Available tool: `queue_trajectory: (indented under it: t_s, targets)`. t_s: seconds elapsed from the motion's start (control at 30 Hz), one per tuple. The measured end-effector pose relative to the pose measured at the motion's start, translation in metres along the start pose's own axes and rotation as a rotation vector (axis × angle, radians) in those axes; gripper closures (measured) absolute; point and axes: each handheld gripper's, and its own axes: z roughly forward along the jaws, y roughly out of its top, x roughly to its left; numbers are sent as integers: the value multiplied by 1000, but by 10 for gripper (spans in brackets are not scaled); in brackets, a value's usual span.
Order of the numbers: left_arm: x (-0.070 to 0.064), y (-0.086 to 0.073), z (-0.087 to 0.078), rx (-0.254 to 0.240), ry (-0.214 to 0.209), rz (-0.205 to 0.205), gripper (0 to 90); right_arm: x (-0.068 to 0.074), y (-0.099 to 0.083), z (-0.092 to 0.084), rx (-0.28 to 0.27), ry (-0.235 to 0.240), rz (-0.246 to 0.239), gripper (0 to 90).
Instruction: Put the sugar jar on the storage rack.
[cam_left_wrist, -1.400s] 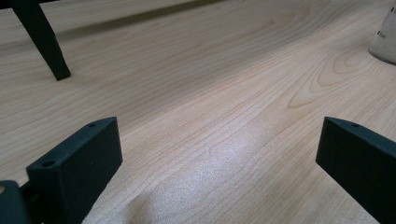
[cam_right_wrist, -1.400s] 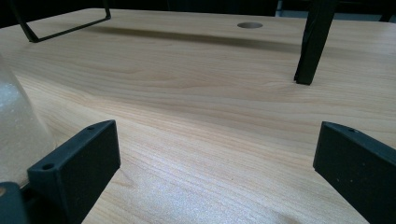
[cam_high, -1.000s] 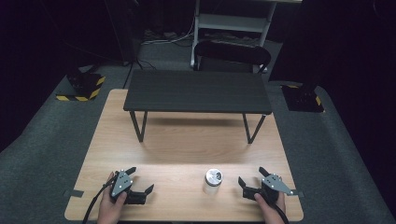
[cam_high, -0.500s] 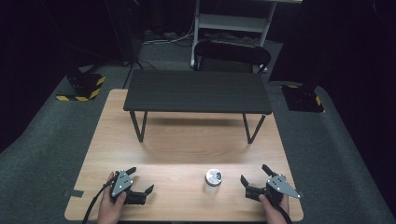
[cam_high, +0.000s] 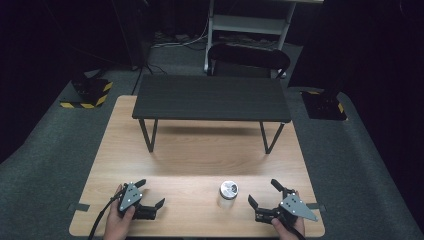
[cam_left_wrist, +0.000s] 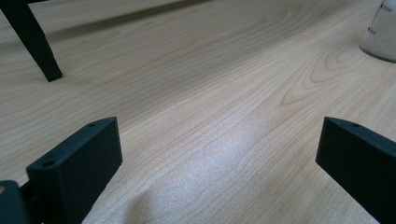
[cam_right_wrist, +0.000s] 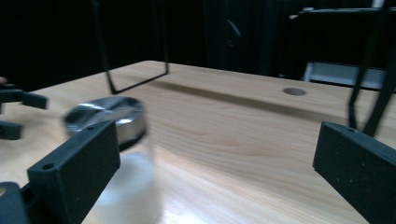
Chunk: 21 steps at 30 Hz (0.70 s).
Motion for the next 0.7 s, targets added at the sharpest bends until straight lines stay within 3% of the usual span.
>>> queue_trajectory:
  t_s: [0.27,0.7]
  targets:
    - [0,0,0,-2,-3,1,4,12,-4,9,31,87,-18,5]
    - [0,0,0,-3,-3,2,4,25,-12,38,90,122,-6,10]
